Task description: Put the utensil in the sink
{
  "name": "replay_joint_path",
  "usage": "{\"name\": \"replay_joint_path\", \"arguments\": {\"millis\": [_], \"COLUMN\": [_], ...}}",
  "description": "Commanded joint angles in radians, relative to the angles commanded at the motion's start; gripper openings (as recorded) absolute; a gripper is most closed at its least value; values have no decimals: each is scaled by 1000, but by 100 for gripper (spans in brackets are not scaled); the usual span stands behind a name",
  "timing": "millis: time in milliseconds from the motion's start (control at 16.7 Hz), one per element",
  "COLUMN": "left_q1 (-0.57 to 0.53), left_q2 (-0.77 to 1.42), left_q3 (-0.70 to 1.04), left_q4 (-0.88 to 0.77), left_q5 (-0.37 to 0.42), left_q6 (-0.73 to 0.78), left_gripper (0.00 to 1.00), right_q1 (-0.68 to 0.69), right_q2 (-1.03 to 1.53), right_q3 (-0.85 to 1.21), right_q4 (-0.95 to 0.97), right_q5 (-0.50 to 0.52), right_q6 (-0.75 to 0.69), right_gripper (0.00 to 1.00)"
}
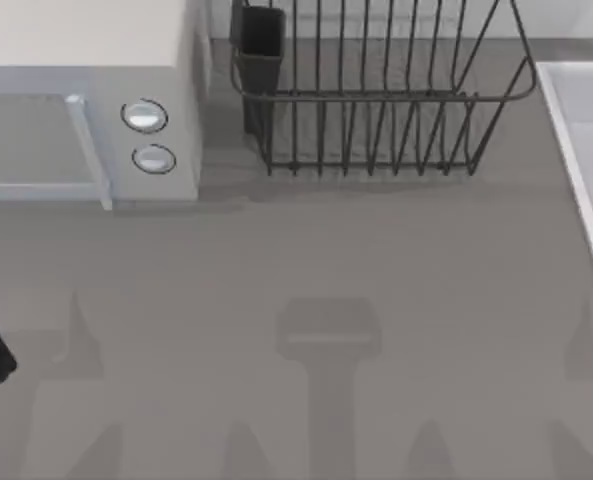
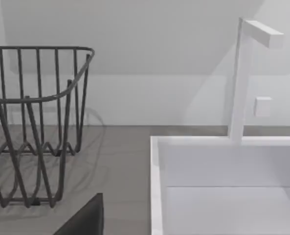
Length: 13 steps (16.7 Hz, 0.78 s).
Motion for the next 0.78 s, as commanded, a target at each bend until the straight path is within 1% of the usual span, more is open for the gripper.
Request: {"name": "replay_joint_path", "arguments": {"millis": [180,360,540,780], "left_q1": [0,0,0,0], "left_q2": [0,0,0,0], "left_q3": [0,0,0,0], "left_q4": [0,0,0,0], "left_q5": [0,0,0,0], "left_q6": [0,0,0,0], "left_gripper": [100,100,100,100], "right_q1": [-7,-56,-136,-266], "right_q2": [13,110,304,667], "right_q3": [11,87,214,408], "right_q4": [-13,-106,-273,-552], "right_q5": [-1,-11,-29,-57], "right_q6": [2,18,45,89], "right_gripper": [100,100,100,100]}}
